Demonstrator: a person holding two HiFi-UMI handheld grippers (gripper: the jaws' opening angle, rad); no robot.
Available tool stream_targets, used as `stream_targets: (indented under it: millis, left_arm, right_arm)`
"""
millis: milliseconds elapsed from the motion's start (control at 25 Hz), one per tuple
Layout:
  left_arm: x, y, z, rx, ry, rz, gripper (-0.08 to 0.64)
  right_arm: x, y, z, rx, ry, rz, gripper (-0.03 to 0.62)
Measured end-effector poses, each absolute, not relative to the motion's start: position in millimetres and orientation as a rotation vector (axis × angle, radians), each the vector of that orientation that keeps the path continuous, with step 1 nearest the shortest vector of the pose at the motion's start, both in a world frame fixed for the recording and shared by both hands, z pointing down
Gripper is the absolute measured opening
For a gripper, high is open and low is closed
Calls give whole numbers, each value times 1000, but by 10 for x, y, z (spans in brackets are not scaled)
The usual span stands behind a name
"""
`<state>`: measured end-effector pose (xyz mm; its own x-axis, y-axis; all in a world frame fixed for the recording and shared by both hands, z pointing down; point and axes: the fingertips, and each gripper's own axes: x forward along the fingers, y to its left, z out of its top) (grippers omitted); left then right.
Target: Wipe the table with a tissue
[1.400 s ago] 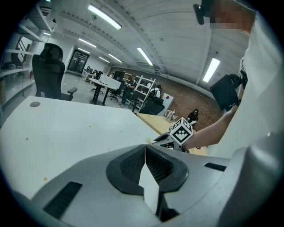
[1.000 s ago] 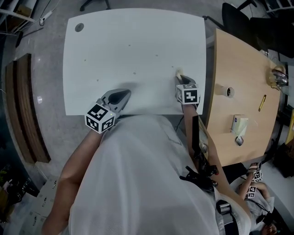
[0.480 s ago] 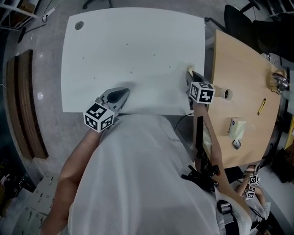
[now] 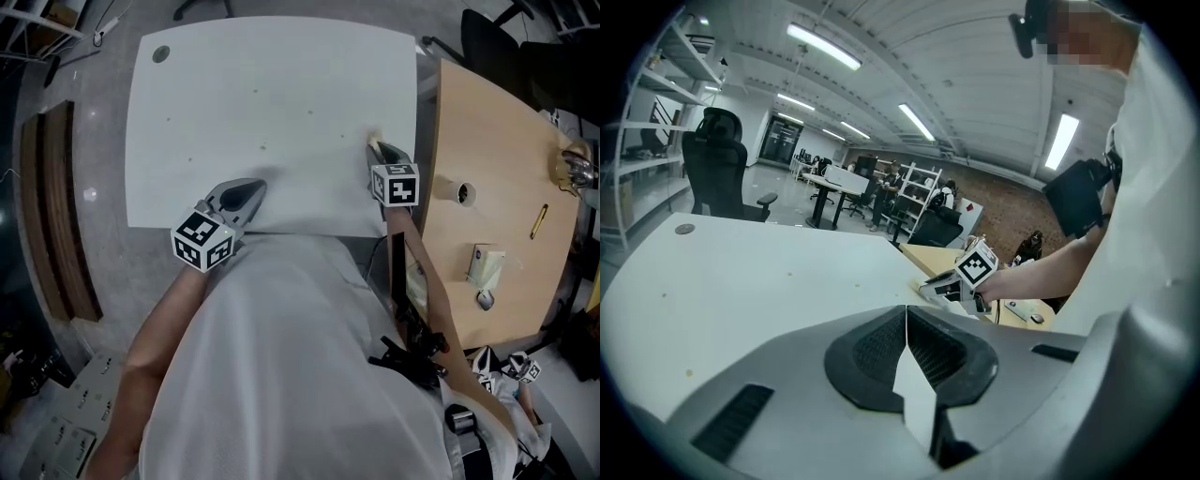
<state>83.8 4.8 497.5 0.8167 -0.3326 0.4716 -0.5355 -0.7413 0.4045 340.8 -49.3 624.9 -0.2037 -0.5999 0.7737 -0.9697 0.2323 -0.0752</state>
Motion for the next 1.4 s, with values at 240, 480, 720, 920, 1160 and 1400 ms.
stream_targets:
  millis: [240, 480, 720, 920, 1160, 1400]
  left_arm:
    - [711, 31, 5006, 2453, -647, 499, 8]
    - [517, -46, 5031, 2457, -612, 492, 8]
    - [333, -124, 5018, 2469, -574, 484, 8]
    - [114, -145, 5045, 2464, -567, 497, 8]
    - [-21, -198, 5032, 2472, -559, 495, 8]
    - [-111, -207, 5020, 2478, -535, 482, 8]
  right_arm:
    - [3424, -613, 6321, 1401, -1839, 772, 86]
    - [3346, -625, 6339, 1427, -1743, 760, 86]
    - [3188, -635, 6338, 1411, -1731, 719, 86]
    - [2984, -636, 6344, 1424, -1732, 734, 86]
    - [2787, -644, 6350, 1395, -1768, 763, 86]
    - [2557, -633, 6362, 1307, -1799, 777, 84]
